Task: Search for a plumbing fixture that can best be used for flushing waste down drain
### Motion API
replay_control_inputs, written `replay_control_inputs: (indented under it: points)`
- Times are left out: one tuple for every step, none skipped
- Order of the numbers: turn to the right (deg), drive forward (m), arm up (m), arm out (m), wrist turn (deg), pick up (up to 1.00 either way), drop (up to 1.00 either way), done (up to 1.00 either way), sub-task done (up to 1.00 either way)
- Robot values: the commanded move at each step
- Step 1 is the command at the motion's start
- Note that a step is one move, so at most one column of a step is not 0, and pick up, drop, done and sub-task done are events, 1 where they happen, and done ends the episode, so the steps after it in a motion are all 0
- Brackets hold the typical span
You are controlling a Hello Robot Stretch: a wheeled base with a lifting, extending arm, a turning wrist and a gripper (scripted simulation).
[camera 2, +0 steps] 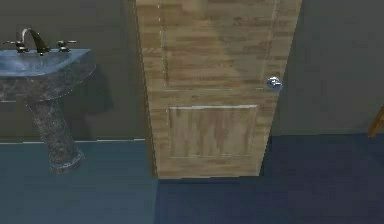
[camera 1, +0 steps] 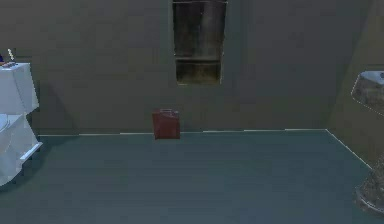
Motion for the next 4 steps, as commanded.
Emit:
replay_control_inputs:
  points:
    - [-3.0, 0.00, 0.00, 0.00, 0.0, 0.00, 0.00, 0.00, 0.00]
    - [0.0, 0.45, 0.00, 0.00, 0.0, 0.00, 0.00, 0.00, 0.00]
    - [-39.0, 0.00, 0.00, 0.00, 0.0, 0.00, 0.00, 0.00, 0.00]
    - [0.0, 0.40, 0.00, 0.00, 0.0, 0.00, 0.00, 0.00, 0.00]
